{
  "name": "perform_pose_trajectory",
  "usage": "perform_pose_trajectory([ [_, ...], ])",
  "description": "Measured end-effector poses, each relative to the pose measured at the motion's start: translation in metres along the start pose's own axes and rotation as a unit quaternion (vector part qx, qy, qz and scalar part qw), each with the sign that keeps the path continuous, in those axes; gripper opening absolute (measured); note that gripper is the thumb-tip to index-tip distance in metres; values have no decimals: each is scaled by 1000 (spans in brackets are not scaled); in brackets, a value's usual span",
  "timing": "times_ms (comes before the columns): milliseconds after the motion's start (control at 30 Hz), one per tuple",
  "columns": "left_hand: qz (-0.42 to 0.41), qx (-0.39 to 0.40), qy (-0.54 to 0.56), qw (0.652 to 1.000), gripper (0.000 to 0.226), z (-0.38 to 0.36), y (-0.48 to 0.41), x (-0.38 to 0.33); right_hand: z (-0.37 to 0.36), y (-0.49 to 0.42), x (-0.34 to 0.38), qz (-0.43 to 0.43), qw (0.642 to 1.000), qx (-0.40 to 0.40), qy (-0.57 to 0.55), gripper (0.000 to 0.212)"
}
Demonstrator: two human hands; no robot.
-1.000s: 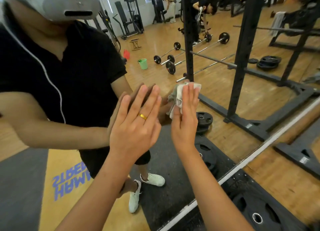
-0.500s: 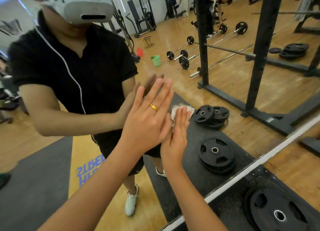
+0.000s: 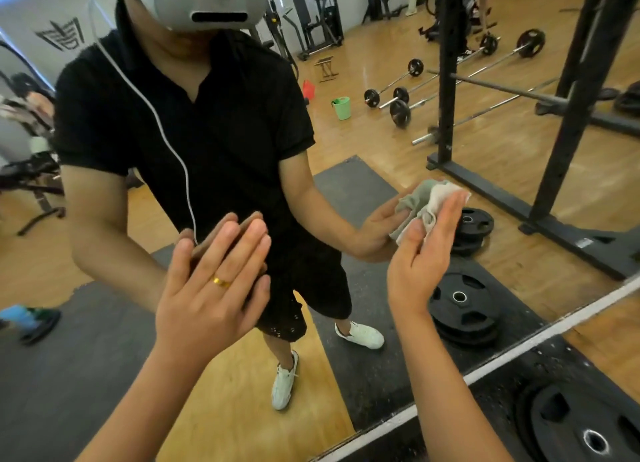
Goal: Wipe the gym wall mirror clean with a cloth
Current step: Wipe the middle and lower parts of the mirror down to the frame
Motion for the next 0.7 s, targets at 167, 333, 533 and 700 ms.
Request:
perform_pose_trajectory([
  [167, 2, -10, 0, 1000, 59, 3, 7, 4, 1, -30, 8, 19, 999, -25, 11, 54],
  [333, 8, -21, 6, 1000, 59, 3, 11, 4, -16, 32, -2, 10, 1000, -26, 12, 51],
  [533, 7, -31, 8, 999, 55, 1, 8, 1, -5, -4, 26, 3, 1000, -4, -30, 52],
  [700, 6, -9, 1, 1000, 59, -2, 9, 2, -9, -39, 70, 21, 998, -2, -56, 52],
])
Point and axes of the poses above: each hand's wrist, its own y-axis away from the middle knuckle, its own z-axis out of the back of the hand, x = y × z, the point moved 7 cm from there along -y, towards the middle knuckle, and after that the axes turned 12 degrees about y, right-handed, at the moved point
